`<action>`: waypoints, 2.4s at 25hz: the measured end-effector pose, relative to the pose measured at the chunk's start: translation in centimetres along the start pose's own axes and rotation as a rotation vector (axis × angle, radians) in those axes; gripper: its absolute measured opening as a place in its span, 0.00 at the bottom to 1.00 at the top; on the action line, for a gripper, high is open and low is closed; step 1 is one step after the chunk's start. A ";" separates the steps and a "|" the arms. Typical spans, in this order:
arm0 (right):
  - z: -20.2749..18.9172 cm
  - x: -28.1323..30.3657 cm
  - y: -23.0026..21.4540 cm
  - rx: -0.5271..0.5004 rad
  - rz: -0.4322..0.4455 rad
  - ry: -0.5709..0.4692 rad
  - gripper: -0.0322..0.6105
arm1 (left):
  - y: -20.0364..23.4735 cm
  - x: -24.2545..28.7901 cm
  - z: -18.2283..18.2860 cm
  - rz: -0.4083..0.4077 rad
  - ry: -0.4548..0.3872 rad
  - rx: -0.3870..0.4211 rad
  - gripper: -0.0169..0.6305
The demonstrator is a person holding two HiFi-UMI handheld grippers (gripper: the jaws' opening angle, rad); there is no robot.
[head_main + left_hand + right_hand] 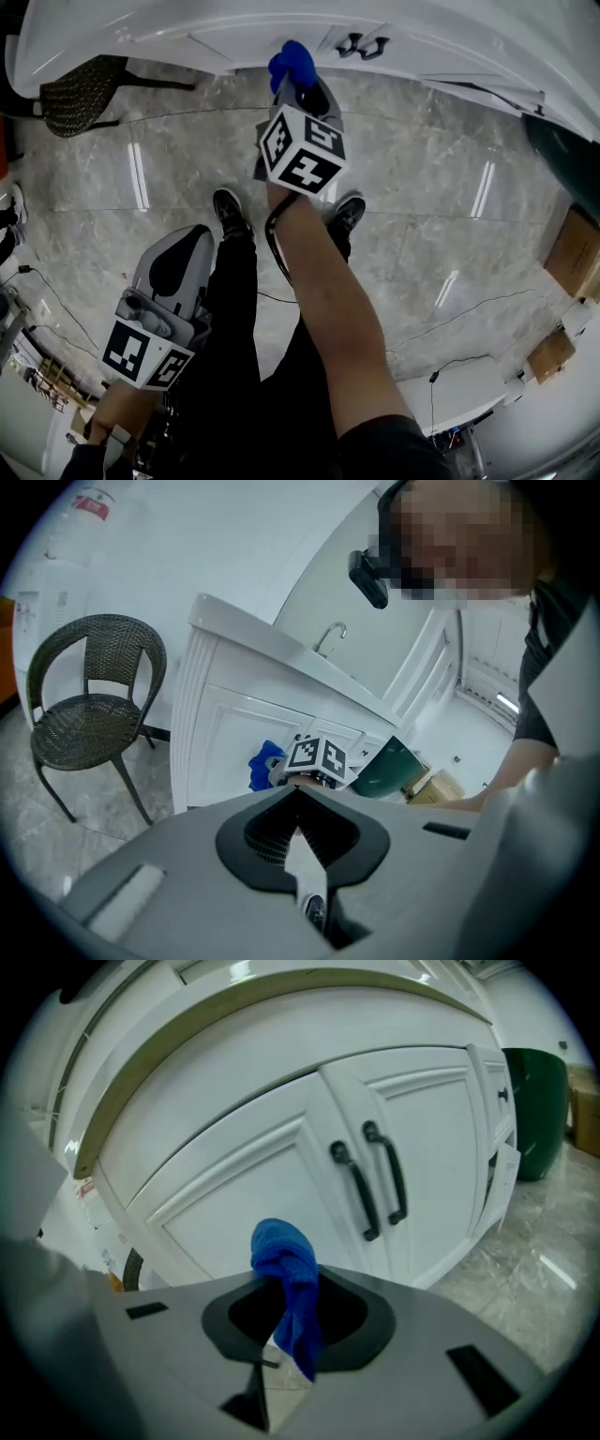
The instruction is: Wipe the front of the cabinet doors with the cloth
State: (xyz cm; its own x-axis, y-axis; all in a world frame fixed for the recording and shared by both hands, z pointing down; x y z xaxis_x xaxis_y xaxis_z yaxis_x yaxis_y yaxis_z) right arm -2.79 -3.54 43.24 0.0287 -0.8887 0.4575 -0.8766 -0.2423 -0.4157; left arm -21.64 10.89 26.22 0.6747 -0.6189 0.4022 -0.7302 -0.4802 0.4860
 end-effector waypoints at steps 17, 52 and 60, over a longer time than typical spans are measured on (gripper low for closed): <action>-8.5 6.5 10.1 -0.111 0.167 0.113 0.16 | 8.1 -5.4 0.2 0.115 -0.011 -0.041 0.03; -7.1 4.1 1.3 -0.259 0.240 0.070 0.16 | 2.8 1.0 -2.6 0.034 0.029 -0.061 0.03; -12.2 8.0 12.1 -0.316 0.339 0.089 0.16 | 9.7 -4.4 -2.3 0.144 -0.001 -0.049 0.03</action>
State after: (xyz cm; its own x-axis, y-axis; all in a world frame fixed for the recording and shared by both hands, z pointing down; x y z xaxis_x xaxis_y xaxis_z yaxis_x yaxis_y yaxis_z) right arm -18.97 -8.84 51.45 -0.3138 -0.8570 0.4086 -0.9330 0.1986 -0.3000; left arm -31.45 10.42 30.94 0.5629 -0.6799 0.4699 -0.8135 -0.3551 0.4606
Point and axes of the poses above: the fingertips, and each gripper's own axes: x forward along the fingers, y to its left, z out of its top, the point moved 6 cm from there along -x, backward along the fingers, and after that the axes turned 10 degrees about -y, right-handed, at the moved point
